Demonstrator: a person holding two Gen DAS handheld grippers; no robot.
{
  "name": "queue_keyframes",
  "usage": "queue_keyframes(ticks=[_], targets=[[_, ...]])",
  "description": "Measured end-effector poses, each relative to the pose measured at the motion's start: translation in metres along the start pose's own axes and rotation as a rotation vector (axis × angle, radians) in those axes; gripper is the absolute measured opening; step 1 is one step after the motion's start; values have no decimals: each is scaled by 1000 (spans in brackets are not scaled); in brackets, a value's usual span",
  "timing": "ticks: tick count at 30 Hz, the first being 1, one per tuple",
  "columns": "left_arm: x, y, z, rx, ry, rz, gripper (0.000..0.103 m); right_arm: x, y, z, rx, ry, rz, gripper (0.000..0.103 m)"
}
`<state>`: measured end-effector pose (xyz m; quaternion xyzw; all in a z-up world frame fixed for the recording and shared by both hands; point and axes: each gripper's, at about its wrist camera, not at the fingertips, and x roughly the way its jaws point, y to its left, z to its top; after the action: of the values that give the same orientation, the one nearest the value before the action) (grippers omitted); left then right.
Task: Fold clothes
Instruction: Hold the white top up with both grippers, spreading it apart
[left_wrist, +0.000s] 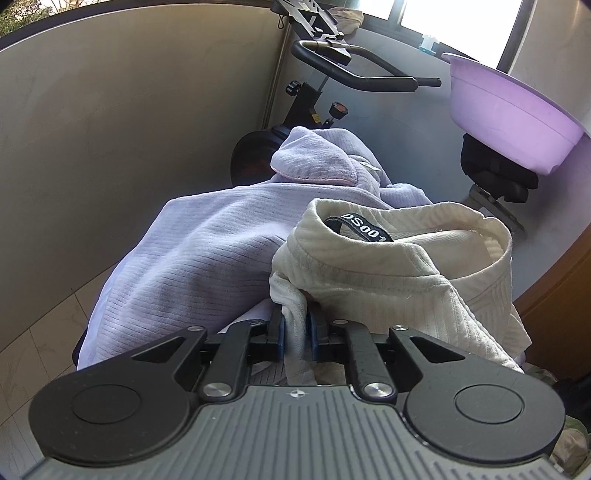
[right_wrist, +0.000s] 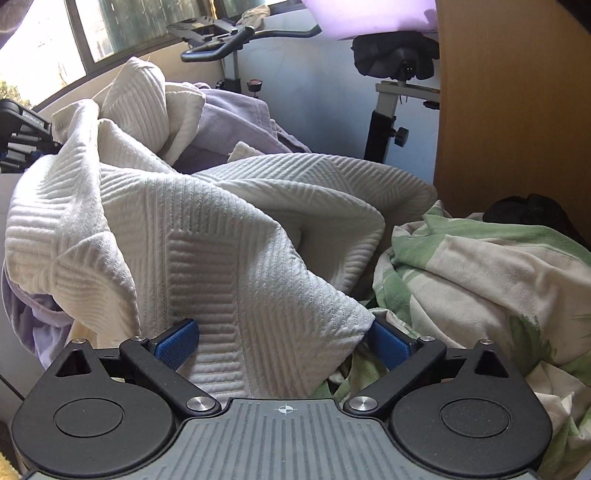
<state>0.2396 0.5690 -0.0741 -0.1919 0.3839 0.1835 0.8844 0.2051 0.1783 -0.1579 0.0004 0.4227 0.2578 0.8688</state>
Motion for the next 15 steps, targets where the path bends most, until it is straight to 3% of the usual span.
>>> queue_keyframes(ticks=[1,3,5,10,13,14,15], targets=[[1,0,0,2,1,2,14,2,0,-1,1,9,5,66],[1,-1,-1,8,3,7,14,6,-2,-1,46,34,12,38],[2,-3,0,13,4,12,14,8,-3,-3,71,39,75,8],[2,-6,2,32,15,19,15,13,15,-11,15,57,93,7],[-6,-5,5,35,20,10,23,14,18,-12,16,59,89,7],[-11,-5,6,36,19,1,35,15,17,-11,19,59,89,6],[-21,-8,7,45,8,-21,56,14,17,-11,16,58,90,6]])
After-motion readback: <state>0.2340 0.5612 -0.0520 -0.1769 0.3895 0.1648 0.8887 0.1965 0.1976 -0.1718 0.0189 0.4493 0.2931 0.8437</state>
